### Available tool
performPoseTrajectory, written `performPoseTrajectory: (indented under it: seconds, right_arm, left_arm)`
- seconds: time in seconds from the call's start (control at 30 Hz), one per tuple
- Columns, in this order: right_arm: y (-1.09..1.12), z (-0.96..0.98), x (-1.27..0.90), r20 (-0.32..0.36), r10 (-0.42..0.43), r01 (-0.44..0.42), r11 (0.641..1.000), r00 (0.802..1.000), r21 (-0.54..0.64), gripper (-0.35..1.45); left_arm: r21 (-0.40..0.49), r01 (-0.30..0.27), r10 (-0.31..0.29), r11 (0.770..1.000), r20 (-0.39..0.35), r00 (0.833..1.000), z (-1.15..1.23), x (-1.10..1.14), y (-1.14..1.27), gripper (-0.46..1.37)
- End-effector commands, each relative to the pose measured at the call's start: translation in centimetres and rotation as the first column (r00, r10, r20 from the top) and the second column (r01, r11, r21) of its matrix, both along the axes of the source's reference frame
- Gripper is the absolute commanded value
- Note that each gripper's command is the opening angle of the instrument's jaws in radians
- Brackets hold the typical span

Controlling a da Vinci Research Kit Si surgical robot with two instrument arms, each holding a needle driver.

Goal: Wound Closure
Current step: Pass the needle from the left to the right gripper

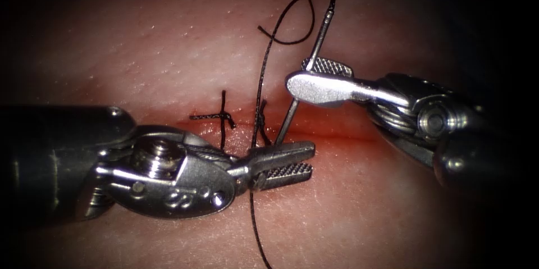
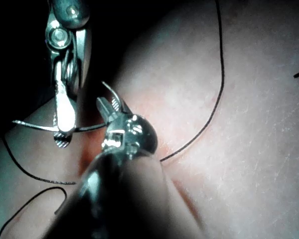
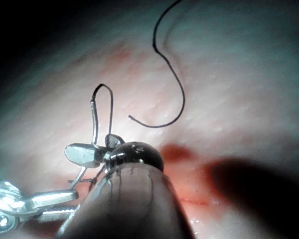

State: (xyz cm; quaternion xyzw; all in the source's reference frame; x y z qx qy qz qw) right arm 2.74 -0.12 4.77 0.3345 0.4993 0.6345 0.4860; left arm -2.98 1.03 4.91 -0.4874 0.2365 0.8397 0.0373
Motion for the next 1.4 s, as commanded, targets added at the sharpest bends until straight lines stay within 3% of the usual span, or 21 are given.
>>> performPoseTrajectory:
  seconds: [0.03,0.6,0.7,0.77,0.8,1.0,1.2,1.23,1.3,1.33,1.37,1.4]
  right_arm:
    - [0.00,0.00,0.01,-0.007,0.001,-0.001,1.000,1.000,-0.001,1.28]
    - [0.00,-0.01,0.10,-0.013,0.010,-0.010,1.000,1.000,0.014,1.10]
    - [0.02,-0.02,0.10,-0.017,0.014,-0.014,1.000,1.000,0.013,0.96]
    - [0.03,-0.03,0.10,-0.024,0.019,-0.019,1.000,1.000,0.012,0.74]
    - [0.04,-0.03,0.10,-0.026,0.021,-0.020,1.000,0.999,0.011,0.71]
    - [0.11,-0.07,0.11,-0.038,0.028,-0.028,1.000,0.999,0.012,0.74]
    - [0.17,-0.10,0.13,-0.046,0.045,-0.044,0.999,0.998,0.010,0.62]
    - [0.17,-0.10,0.13,-0.044,0.047,-0.047,0.999,0.998,0.011,0.53]
    - [0.17,-0.10,0.14,-0.044,0.048,-0.047,0.999,0.998,0.011,-0.04]
    - [0.17,-0.10,0.14,-0.044,0.048,-0.047,0.999,0.998,0.011,-0.23]
    - [0.17,-0.09,0.15,-0.051,0.054,-0.052,0.998,0.997,0.026,-0.35]
    - [0.17,-0.09,0.15,-0.047,0.050,-0.049,0.998,0.998,0.034,-0.35]
  left_arm:
    - [0.003,0.000,0.000,1.000,-0.002,1.000,-0.01,0.01,0.00,-0.35]
    - [-0.003,0.006,-0.006,1.000,-0.003,1.000,-0.02,0.01,0.02,-0.35]
    - [-0.003,0.006,-0.006,1.000,-0.003,1.000,-0.03,0.01,0.01,-0.35]
    - [-0.003,0.007,-0.007,1.000,-0.003,1.000,-0.03,0.01,0.01,-0.35]
    - [-0.003,0.007,-0.007,1.000,-0.003,1.000,-0.03,0.01,0.01,-0.35]
    - [-0.003,0.008,-0.008,1.000,-0.003,1.000,-0.03,0.01,0.00,-0.35]
    - [-0.003,0.009,-0.009,1.000,-0.004,1.000,-0.04,0.00,0.00,-0.35]
    - [-0.003,0.009,-0.009,1.000,-0.004,1.000,-0.04,0.00,-0.01,-0.35]
    - [-0.003,0.010,-0.010,1.000,-0.004,1.000,-0.04,-0.01,-0.01,-0.35]
    - [-0.003,0.010,-0.010,1.000,-0.004,1.000,-0.04,-0.01,-0.01,-0.35]
    - [-0.003,0.010,-0.010,1.000,-0.004,1.000,-0.05,-0.01,-0.01,-0.35]
    - [-0.003,0.011,-0.011,1.000,-0.004,1.000,-0.05,-0.01,-0.01,-0.35]
